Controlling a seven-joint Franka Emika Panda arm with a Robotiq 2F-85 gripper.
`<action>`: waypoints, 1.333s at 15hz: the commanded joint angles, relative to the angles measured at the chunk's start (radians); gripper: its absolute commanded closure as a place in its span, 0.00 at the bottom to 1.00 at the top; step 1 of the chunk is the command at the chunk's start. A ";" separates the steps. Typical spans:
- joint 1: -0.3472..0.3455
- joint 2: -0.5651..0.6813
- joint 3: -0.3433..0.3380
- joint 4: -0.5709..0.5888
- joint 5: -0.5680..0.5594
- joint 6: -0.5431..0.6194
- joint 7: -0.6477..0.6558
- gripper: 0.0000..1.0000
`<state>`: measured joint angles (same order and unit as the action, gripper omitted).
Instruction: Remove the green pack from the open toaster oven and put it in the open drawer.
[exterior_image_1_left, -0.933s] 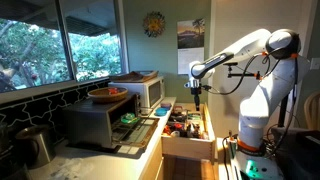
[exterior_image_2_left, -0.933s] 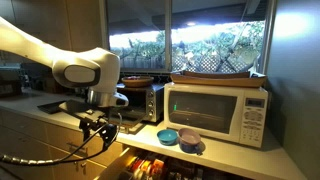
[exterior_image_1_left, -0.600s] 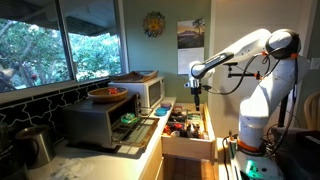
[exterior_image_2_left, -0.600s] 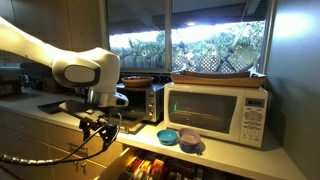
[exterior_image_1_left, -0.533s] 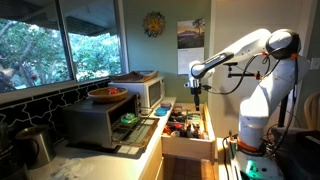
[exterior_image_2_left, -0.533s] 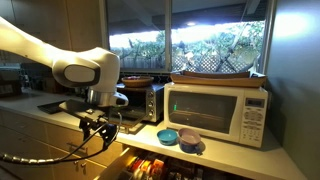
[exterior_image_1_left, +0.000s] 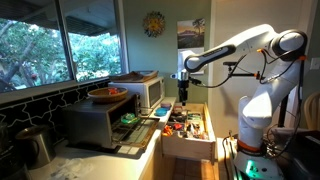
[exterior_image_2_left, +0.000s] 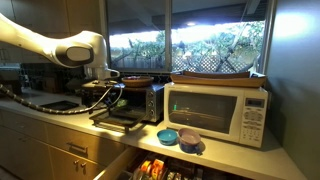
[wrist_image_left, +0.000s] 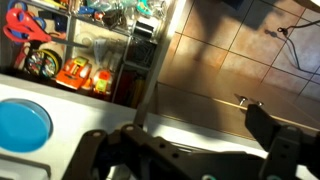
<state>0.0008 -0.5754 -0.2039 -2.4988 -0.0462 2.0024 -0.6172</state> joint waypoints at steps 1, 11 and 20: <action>0.099 -0.012 0.080 0.027 0.065 0.031 0.009 0.00; 0.167 0.055 0.129 0.039 0.122 0.282 0.128 0.00; 0.166 0.055 0.128 0.040 0.114 0.284 0.128 0.00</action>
<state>0.1640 -0.5204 -0.0737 -2.4600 0.0701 2.2882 -0.4908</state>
